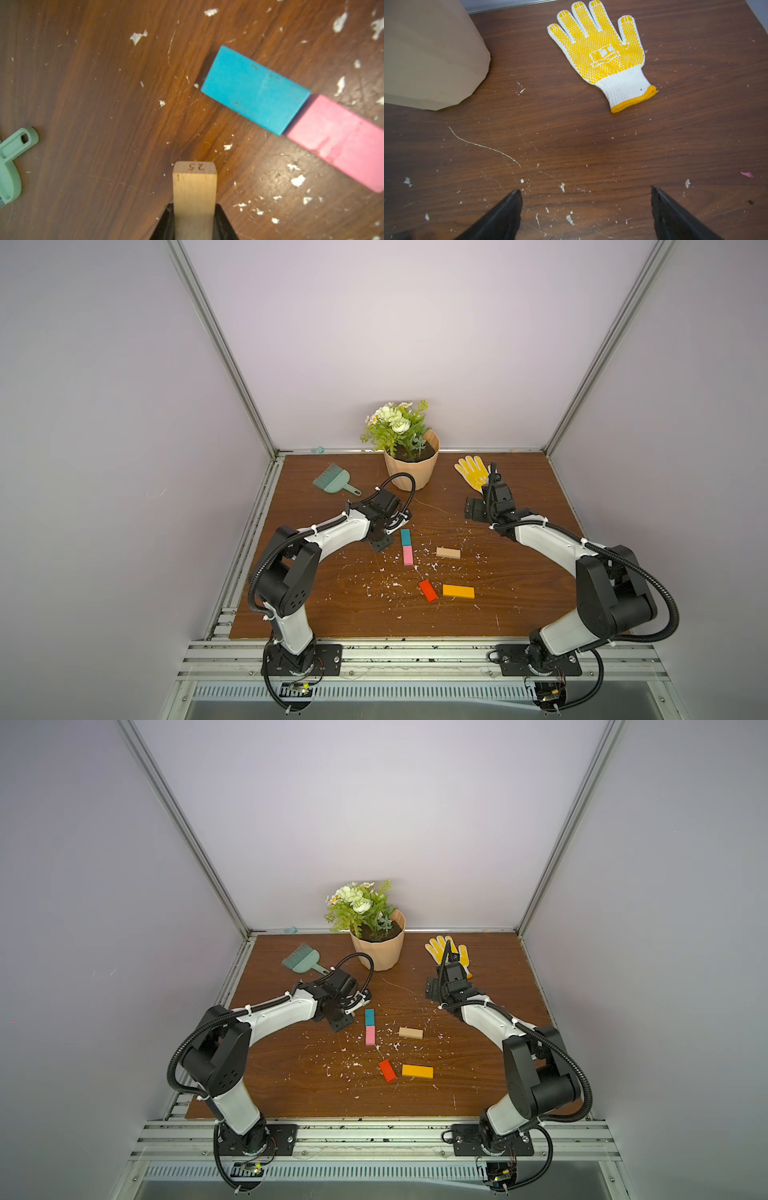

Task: Assemble the letter t with building blocks
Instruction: Pick up the building block from the center of the board, then assemble the building block at the center of the board.

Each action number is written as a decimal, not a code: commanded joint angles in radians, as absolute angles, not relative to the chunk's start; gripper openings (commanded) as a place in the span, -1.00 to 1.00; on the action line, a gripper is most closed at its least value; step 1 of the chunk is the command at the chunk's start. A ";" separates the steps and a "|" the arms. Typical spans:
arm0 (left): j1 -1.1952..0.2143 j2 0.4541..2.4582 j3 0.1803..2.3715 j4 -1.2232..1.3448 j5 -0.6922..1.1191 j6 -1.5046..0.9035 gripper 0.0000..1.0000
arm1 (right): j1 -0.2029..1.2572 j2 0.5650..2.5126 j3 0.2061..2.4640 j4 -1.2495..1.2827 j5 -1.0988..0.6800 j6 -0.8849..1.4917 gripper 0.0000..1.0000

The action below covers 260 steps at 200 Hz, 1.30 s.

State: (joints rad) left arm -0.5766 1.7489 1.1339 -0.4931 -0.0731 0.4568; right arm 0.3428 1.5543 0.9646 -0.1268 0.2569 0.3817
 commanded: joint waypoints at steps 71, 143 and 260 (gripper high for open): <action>-0.575 1.771 1.109 -0.444 0.068 0.792 -1.00 | 0.342 1.560 0.986 -0.122 0.270 0.375 0.98; -0.579 1.815 1.150 -0.475 0.110 0.829 -1.00 | 0.342 1.566 0.982 -0.120 0.276 0.372 0.98; -0.612 1.845 1.160 -0.478 0.102 0.842 -1.00 | 0.342 1.571 0.984 -0.124 0.280 0.373 0.98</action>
State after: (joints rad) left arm -0.5987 1.8244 1.1370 -0.4522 0.0902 0.8204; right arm 0.3428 1.5673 0.9646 -0.1291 0.2577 0.3809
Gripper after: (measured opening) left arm 0.282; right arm 0.990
